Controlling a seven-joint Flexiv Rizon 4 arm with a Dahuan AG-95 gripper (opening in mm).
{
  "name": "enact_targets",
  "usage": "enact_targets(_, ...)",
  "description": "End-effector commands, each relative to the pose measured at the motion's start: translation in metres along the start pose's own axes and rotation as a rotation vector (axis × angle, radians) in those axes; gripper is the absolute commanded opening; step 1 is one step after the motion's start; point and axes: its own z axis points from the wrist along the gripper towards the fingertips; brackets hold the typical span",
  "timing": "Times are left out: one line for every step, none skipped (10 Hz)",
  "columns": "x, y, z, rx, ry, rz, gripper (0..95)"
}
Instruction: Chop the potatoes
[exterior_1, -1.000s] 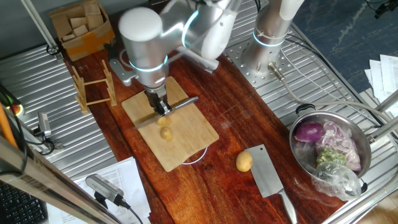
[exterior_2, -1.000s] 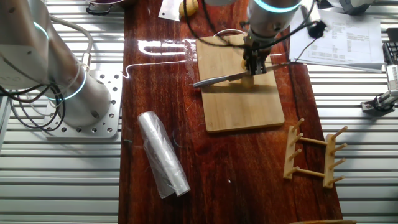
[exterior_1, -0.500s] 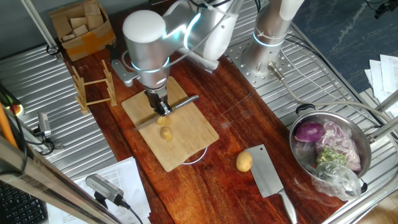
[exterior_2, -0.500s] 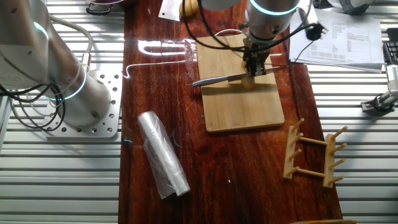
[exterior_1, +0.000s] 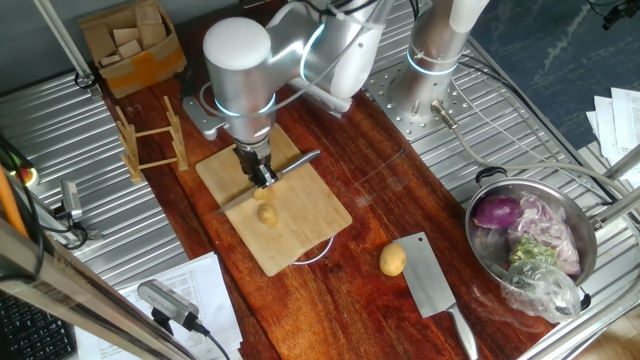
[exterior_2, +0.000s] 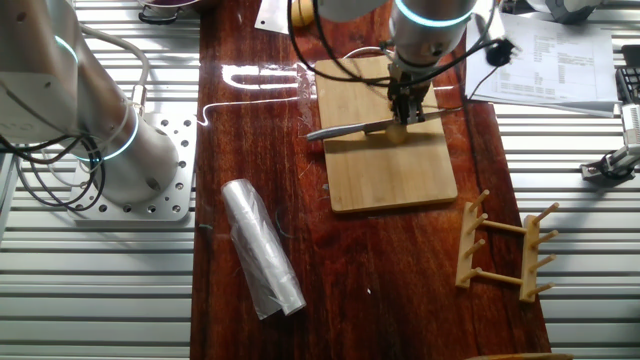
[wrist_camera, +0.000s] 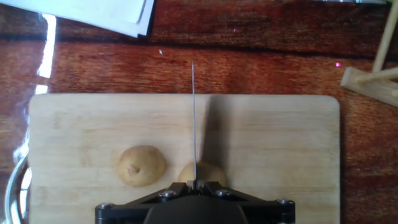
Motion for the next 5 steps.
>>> enact_targets(0.002,-0.001,-0.010,-0.003,0.023,-0.002,0.0)
enact_targets(0.002,0.000,-0.016,-0.006,0.027,-0.004,0.0)
enact_targets(0.002,0.000,-0.021,-0.009,0.029,-0.004,0.0)
enact_targets(0.003,0.000,-0.021,-0.011,0.027,-0.003,0.0)
enact_targets(0.003,0.000,-0.021,-0.011,0.027,-0.002,0.0)
